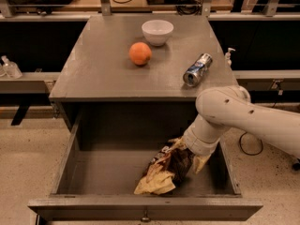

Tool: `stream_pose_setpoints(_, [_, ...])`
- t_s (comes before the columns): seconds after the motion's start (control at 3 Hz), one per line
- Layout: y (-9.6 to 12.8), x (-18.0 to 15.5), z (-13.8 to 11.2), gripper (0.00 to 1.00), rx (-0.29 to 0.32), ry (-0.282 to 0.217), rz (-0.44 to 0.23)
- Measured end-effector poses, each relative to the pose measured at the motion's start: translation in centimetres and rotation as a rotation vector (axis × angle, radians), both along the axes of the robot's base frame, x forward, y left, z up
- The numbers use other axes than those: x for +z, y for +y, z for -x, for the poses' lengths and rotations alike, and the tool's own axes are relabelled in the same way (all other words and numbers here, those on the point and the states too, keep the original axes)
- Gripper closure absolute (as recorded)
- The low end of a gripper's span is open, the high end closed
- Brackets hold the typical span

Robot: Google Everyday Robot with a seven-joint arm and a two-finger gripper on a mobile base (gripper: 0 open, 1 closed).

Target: Pick brown chip bag from top drawer and place on counter

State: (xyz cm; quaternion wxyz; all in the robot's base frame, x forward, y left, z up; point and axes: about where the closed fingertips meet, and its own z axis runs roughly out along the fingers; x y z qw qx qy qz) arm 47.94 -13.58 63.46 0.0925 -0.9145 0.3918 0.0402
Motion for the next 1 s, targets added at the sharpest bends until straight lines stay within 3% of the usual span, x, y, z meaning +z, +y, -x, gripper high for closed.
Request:
stream_pose_setpoints(0.33, [2.1, -0.9, -0.1, 0.65, 0.029, 0.015, -0.063])
stream_pose_setpoints(0.67, [5.6, 2.2, 0.5, 0.88, 0.051, -0.024, -0.155])
stream_pose_setpoints(1.0, [9.9, 8.3, 1.9, 1.0, 0.098, -0.11, -0.269])
